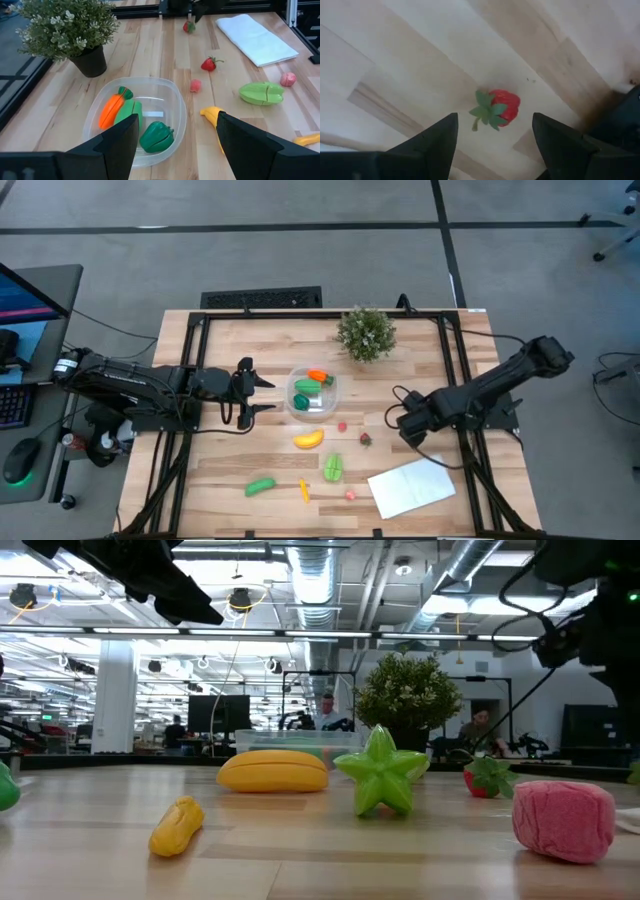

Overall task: Pick and placing Produce into tupperware
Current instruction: Put the right red strawberry into the transparent container

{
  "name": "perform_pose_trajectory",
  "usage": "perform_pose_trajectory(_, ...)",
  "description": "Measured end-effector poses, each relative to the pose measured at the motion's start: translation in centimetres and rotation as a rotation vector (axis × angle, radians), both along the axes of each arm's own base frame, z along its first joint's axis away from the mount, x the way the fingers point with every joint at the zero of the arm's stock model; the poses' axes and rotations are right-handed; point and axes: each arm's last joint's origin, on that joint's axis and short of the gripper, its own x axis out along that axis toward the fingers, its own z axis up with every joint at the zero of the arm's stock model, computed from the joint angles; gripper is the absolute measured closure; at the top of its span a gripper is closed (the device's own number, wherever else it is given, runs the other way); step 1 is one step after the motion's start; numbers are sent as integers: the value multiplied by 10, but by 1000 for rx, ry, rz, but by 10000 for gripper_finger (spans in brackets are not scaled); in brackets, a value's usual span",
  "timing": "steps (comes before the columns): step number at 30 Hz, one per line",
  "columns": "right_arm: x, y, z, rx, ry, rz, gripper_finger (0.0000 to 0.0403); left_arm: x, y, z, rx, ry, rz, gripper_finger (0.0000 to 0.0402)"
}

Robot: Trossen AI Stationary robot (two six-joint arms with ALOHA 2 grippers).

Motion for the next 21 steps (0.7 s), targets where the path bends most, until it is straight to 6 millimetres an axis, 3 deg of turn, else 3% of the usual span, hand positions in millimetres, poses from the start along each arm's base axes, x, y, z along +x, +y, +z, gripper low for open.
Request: perform_pose_trajectory(21, 12, 6, -39, -78, 209, -74, 153, 0, 0, 0, -8, 1, 3, 145)
